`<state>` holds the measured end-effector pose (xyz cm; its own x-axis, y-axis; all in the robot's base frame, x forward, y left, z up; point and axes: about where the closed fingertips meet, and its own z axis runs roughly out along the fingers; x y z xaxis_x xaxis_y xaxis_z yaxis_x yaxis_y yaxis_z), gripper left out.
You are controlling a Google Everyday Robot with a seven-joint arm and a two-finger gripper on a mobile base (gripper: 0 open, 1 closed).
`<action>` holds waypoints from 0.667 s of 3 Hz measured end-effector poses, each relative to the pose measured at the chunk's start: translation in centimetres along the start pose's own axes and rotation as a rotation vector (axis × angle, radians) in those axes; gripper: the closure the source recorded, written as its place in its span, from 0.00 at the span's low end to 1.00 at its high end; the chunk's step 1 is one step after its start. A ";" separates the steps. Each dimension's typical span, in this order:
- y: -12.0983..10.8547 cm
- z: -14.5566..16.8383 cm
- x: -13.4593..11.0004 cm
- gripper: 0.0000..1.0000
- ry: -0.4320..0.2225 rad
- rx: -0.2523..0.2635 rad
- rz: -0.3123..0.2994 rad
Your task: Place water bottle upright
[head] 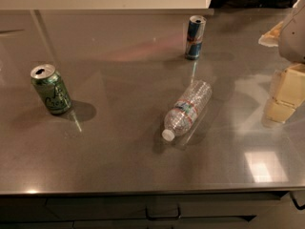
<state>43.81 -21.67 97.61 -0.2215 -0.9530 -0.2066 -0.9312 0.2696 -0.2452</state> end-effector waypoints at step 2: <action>0.0 -0.1 -0.5 0.00 -0.012 -0.002 -0.021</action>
Offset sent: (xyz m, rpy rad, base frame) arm 0.0009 0.0082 -0.0017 0.0122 0.0165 0.0562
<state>43.88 -21.25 97.79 -0.1987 -0.9568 -0.2125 -0.9363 0.2493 -0.2473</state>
